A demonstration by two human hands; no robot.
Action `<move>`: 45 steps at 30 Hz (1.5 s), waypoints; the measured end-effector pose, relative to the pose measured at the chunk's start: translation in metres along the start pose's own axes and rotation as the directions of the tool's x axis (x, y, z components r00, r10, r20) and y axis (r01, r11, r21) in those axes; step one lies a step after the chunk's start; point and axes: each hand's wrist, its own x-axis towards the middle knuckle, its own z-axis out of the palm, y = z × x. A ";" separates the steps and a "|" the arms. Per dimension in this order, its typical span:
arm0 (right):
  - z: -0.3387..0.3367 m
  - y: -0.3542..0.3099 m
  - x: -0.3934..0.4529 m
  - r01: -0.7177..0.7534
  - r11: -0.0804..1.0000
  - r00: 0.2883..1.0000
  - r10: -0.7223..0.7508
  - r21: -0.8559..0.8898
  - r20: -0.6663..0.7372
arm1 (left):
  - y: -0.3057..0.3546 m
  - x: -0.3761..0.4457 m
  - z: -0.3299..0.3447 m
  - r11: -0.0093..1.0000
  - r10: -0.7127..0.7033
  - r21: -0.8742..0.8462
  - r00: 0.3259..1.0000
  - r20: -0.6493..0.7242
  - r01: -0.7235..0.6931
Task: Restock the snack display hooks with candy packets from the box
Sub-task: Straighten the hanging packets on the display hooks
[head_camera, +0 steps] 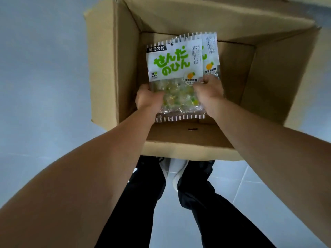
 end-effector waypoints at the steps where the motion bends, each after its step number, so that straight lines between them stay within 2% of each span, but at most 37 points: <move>1: -0.010 0.000 -0.012 -0.006 0.999 1.000 0.006 0.031 -0.024 | 0.001 -0.015 -0.006 1.000 0.008 -0.011 1.000 -0.001 -0.008; 3: -0.030 -0.002 -0.034 -0.019 0.996 0.998 0.023 0.085 -0.053 | 0.006 -0.040 -0.016 0.998 0.003 -0.059 1.000 0.011 -0.003; 6: -0.071 -0.012 -0.087 -0.041 0.990 0.999 0.044 0.135 -0.017 | 0.022 -0.097 -0.040 0.994 0.012 -0.111 0.999 0.052 -0.006; 10: -0.130 -0.028 -0.164 -0.046 0.978 0.999 0.048 0.203 -0.003 | 0.048 -0.181 -0.076 0.987 0.093 -0.138 0.989 0.114 -0.077; 16: -0.237 -0.074 -0.322 0.048 0.971 0.999 -0.044 0.235 -0.022 | 0.096 -0.355 -0.150 0.962 0.219 -0.193 0.967 0.126 -0.193; 19: -0.279 -0.092 -0.391 0.088 0.948 0.996 -0.076 0.304 -0.050 | 0.112 -0.432 -0.187 0.941 0.289 -0.219 0.950 0.122 -0.258; 24: -0.325 -0.094 -0.493 0.172 0.899 0.984 -0.135 0.404 -0.118 | 0.121 -0.528 -0.239 0.886 0.428 -0.260 0.893 0.141 -0.383; 28: -0.358 -0.093 -0.573 0.300 0.828 0.952 -0.227 0.473 -0.205 | 0.124 -0.597 -0.279 0.815 0.558 -0.298 0.811 0.177 -0.496; 36: -0.447 -0.100 -0.708 0.572 0.682 0.816 -0.420 0.456 -0.396 | 0.151 -0.736 -0.330 0.603 0.798 -0.303 0.557 0.231 -0.738; 41: -0.518 -0.089 -0.769 0.670 0.583 0.740 -0.479 0.459 -0.471 | 0.176 -0.822 -0.331 0.456 0.888 -0.355 0.392 0.239 -0.816; 45: -0.579 -0.077 -0.805 0.737 0.498 0.676 -0.539 0.458 -0.502 | 0.190 -0.888 -0.310 0.323 0.946 -0.442 0.282 0.157 -0.837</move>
